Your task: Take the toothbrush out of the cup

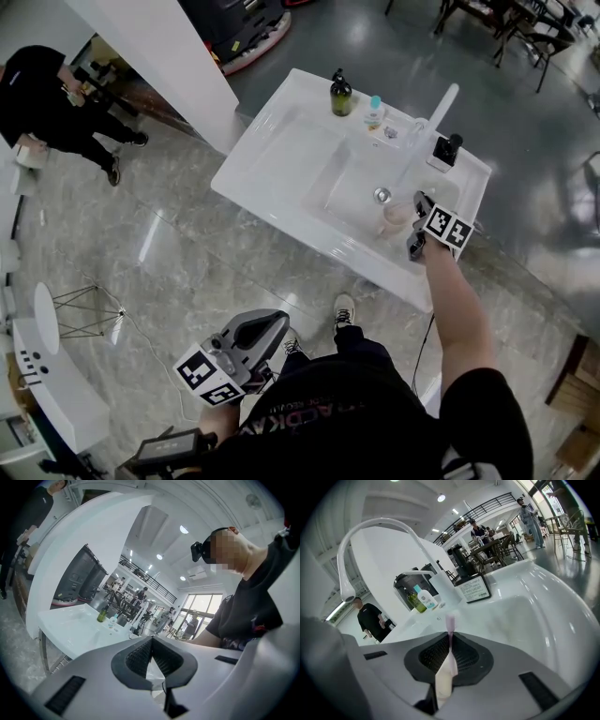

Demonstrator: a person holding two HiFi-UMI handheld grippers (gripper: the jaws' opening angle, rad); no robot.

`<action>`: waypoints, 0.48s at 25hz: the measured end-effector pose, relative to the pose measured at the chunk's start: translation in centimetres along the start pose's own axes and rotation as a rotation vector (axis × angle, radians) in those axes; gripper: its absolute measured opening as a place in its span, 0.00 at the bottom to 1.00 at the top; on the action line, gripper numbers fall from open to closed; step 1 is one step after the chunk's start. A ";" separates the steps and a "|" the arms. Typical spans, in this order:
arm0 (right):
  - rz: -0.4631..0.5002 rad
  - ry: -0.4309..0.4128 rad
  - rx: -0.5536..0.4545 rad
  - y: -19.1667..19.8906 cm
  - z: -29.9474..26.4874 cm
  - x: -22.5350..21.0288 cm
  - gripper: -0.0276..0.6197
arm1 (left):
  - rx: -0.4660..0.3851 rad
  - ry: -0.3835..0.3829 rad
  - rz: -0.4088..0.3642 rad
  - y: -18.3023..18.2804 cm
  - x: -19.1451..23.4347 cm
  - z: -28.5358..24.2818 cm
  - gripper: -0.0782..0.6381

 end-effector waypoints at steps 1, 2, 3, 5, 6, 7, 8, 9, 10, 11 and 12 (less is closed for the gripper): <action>0.001 -0.007 -0.012 -0.4 0.4 0.2 0.09 | 0.000 0.007 -0.003 0.0 0.0 0.1 0.12; 0.004 -0.014 -0.024 -0.7 0.8 0.4 0.09 | 0.001 0.014 -0.007 0.0 -0.1 0.1 0.12; 0.011 -0.020 -0.034 -1.1 1.2 0.6 0.09 | 0.002 0.021 -0.010 -0.1 -0.1 0.2 0.12; 0.030 -0.024 -0.048 -1.6 2.0 1.1 0.09 | 0.005 0.033 -0.014 -0.1 0.0 0.4 0.12; 0.043 -0.024 -0.055 -1.8 2.4 1.4 0.09 | 0.006 0.040 -0.014 -0.2 0.0 0.6 0.12; 0.059 -0.024 -0.062 -2.0 2.8 1.7 0.09 | 0.008 0.047 -0.014 -0.4 0.0 0.8 0.12; 0.080 -0.028 -0.068 -2.2 3.3 2.2 0.09 | 0.009 0.054 -0.015 -0.5 0.1 1.0 0.12; 0.107 -0.034 -0.072 -2.3 3.8 2.8 0.09 | 0.011 0.063 -0.017 -0.6 0.1 1.1 0.12; 0.140 -0.042 -0.072 -2.4 4.2 3.4 0.09 | 0.012 0.071 -0.019 -0.7 0.1 1.3 0.12; 0.176 -0.052 -0.071 -2.5 4.6 4.0 0.09 | 0.014 0.081 -0.020 -0.7 0.1 1.4 0.12; 0.208 -0.059 -0.070 -2.5 5.1 4.6 0.09 | 0.016 0.092 -0.022 -0.6 0.1 1.4 0.12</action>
Point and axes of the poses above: the fingertips, and each gripper's own axes: z backward along the fingers, x to its left, y out of its underside, the point moved 3 cm from there along z, backward along the fingers
